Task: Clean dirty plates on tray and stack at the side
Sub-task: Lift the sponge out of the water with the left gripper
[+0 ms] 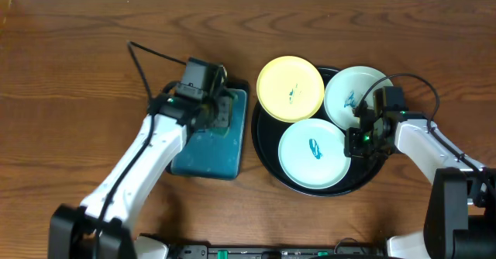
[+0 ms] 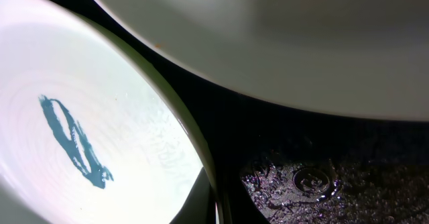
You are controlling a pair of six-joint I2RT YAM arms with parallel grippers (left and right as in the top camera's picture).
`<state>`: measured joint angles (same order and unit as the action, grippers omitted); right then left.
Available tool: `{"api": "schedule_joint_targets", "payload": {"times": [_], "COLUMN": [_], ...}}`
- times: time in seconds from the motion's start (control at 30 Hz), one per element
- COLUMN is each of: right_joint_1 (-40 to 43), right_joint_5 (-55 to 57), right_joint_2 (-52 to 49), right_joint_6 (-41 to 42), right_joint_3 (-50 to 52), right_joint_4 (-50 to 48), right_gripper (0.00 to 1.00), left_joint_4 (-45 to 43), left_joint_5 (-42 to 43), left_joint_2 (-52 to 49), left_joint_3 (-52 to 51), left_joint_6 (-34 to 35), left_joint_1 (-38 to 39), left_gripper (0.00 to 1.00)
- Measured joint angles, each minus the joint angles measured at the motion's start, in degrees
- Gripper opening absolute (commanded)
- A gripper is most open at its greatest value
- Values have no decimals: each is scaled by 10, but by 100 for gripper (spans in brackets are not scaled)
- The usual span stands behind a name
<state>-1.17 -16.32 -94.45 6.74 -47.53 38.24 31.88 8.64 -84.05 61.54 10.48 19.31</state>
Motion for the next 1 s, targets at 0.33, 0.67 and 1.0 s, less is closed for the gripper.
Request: {"api": "schedule_joint_targets", "payload": {"times": [0.33, 0.67, 1.0], "right_joint_1": [0, 0, 0], "right_joint_5": [0, 0, 0], "right_joint_2": [0, 0, 0], "right_joint_6": [0, 0, 0], "right_joint_3": [0, 0, 0], "right_joint_4": [0, 0, 0], "right_gripper": [1, 1, 1], "left_joint_4": [-20, -18, -18], "left_joint_5": [2, 154, 298], "left_joint_2": [85, 92, 61], "left_joint_3": [0, -1, -13], "left_joint_6": [31, 64, 75], "left_joint_1": [-9, -113, -190], "left_gripper": [7, 7, 7]}}
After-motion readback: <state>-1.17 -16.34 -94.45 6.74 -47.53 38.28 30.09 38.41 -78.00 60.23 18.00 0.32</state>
